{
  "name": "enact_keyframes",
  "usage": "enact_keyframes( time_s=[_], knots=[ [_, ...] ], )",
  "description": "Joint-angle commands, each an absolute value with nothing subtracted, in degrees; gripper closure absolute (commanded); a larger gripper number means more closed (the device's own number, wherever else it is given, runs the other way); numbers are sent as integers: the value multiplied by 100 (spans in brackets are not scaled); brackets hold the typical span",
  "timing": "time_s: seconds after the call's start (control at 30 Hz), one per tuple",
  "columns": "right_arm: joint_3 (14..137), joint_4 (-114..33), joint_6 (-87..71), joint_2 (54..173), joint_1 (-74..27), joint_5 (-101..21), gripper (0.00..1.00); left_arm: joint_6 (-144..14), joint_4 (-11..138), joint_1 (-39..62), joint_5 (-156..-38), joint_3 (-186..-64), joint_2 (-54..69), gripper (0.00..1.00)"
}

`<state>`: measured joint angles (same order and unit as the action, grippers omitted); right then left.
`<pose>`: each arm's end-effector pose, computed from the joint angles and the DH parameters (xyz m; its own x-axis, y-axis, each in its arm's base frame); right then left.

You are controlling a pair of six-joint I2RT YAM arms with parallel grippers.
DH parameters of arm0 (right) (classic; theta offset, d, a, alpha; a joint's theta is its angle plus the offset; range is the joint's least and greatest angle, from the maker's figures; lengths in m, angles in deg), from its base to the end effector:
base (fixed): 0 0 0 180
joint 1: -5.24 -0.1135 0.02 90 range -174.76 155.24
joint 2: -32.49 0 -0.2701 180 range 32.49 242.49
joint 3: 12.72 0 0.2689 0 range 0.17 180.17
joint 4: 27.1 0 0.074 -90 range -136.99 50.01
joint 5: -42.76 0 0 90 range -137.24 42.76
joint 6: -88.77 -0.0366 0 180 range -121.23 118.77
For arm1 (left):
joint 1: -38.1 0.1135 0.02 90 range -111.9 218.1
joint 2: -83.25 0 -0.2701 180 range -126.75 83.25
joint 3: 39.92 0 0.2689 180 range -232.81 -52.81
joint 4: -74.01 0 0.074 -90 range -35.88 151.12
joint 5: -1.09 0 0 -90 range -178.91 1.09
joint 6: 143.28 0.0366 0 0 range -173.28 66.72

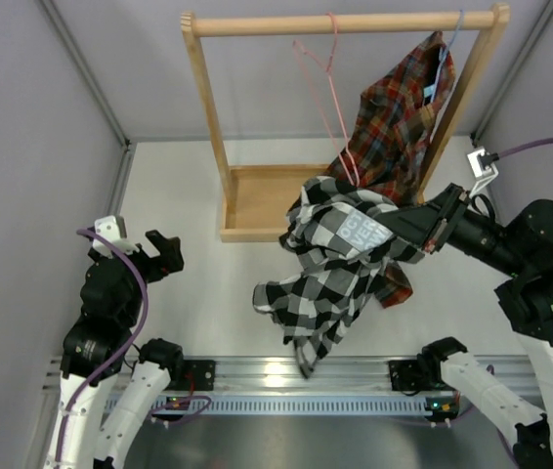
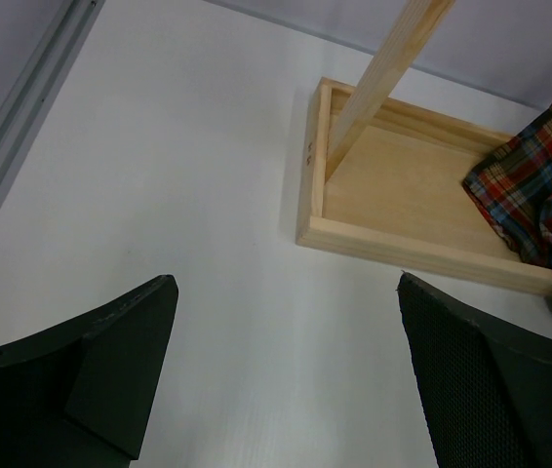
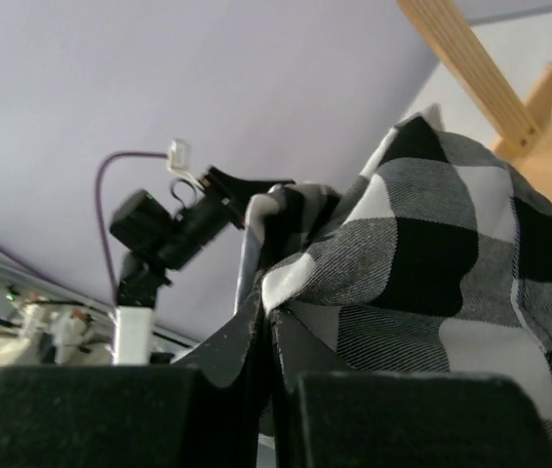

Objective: Place the shirt on the hanger

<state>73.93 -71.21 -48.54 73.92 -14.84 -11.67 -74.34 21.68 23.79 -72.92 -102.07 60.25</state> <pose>0.0966 0.0580 0.4851 -0.5944 0.4193 -0.6862 -0.5731 0.3777 0.7273 0.0860 -0.0115 0.3639 -0.1982 -0.3060 -0.9312 -0.1002 0.9514 -0.2913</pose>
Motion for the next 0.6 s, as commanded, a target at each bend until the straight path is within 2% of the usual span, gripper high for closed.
enact_keyframes(
  time_s=[0.0, 0.2, 0.47, 0.57],
  knots=[
    [7208, -5555, -5949, 7634, -1524, -1170, 100, -7437, 2456, 2368, -7203, -10247, 5961, 2],
    [6479, -5002, -6065, 7880, -1884, -2411, 100, -7446, 2456, 2368, -7229, -10256, 5847, 2],
    [5697, -4396, -5326, 9558, -2868, -2315, 100, -7420, 2456, 2368, -7335, -10238, 5732, 2],
    [5695, -4577, -4838, 9796, -3508, -3829, 100, -7420, 2465, 2368, -7388, -10238, 5706, 2]
  ],
)
